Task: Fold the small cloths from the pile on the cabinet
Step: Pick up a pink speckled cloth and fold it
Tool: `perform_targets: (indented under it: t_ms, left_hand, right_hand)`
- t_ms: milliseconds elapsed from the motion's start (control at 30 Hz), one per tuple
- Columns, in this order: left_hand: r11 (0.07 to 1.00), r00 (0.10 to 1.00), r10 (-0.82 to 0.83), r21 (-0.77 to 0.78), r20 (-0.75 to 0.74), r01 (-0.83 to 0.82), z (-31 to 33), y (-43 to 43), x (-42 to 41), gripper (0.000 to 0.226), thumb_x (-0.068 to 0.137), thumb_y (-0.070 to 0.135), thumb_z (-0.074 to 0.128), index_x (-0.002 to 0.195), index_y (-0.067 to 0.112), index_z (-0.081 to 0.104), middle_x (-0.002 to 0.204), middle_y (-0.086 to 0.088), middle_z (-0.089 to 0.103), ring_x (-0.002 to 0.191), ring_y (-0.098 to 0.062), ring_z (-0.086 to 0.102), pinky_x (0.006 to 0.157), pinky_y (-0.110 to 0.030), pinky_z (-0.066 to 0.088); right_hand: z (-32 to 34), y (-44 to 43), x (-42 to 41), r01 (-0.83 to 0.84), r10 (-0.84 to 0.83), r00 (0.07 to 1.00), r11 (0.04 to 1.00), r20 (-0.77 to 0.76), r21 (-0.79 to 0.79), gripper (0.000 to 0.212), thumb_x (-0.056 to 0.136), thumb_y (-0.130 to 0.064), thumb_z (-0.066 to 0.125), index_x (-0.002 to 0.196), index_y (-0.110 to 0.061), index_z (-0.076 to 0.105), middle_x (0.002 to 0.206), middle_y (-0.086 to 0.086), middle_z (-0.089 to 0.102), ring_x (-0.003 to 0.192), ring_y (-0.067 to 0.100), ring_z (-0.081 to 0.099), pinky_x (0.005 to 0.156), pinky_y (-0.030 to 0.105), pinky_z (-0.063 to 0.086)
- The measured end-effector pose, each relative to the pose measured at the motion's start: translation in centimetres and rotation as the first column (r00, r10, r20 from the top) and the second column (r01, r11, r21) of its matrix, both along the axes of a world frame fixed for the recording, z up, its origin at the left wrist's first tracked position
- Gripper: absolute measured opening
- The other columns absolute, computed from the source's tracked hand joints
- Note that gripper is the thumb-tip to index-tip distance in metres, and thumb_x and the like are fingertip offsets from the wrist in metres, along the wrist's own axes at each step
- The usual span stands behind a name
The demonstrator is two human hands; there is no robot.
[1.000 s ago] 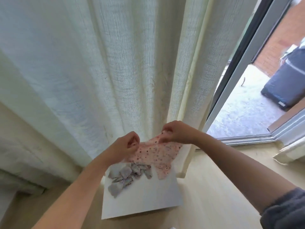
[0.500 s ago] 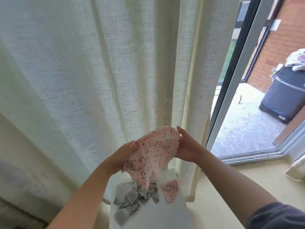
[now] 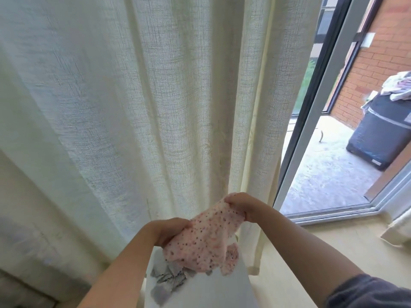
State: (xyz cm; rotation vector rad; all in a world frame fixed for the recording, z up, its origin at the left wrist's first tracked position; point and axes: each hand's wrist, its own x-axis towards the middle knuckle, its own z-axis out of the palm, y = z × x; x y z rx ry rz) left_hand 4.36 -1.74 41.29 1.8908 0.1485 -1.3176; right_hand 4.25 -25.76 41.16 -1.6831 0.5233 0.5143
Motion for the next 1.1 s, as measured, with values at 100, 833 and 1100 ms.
perform_targets:
  t_ms: [100,833,1100]
  left_hand:
    - [0.995,0.997,0.069,-0.066,-0.044,-0.071,-1.0,0.2,0.2,0.044,0.103,0.039,0.033,0.127,0.009,0.056,0.123,-0.013,0.066,0.111,-0.028,0.065,0.094,-0.044,0.053]
    - [0.506,0.634,0.771,-0.549,-0.059,-0.666,-2.5,3.1,-0.8,0.036,0.09,0.009,0.064,0.123,0.007,0.05,0.103,-0.014,0.062,0.092,-0.027,0.06,0.079,-0.041,0.051]
    - [0.838,0.72,0.546,-0.296,0.429,-0.459,-2.8,2.9,-1.9,0.036,0.086,-0.003,0.067,0.119,0.008,0.056,0.094,-0.016,0.063,0.084,-0.025,0.064,0.078,-0.035,0.056]
  right_hand:
    - [0.3,-0.5,0.2,0.035,-0.026,0.995,0.995,-0.092,0.096,0.016,0.096,-0.012,0.052,0.096,-0.001,0.063,0.092,0.016,0.067,0.086,0.029,0.066,0.093,0.046,0.055]
    - [0.6,-1.8,-2.5,0.152,-0.15,0.988,0.932,-0.032,0.329,0.025,0.103,-0.009,0.04,0.091,-0.008,0.061,0.089,0.017,0.067,0.081,0.031,0.066,0.072,0.046,0.057]
    - [0.6,-1.1,-2.5,0.193,-0.193,0.981,0.952,-0.027,0.236,0.022,0.099,-0.012,0.047,0.085,-0.01,0.064,0.08,0.011,0.067,0.073,0.026,0.066,0.068,0.04,0.057]
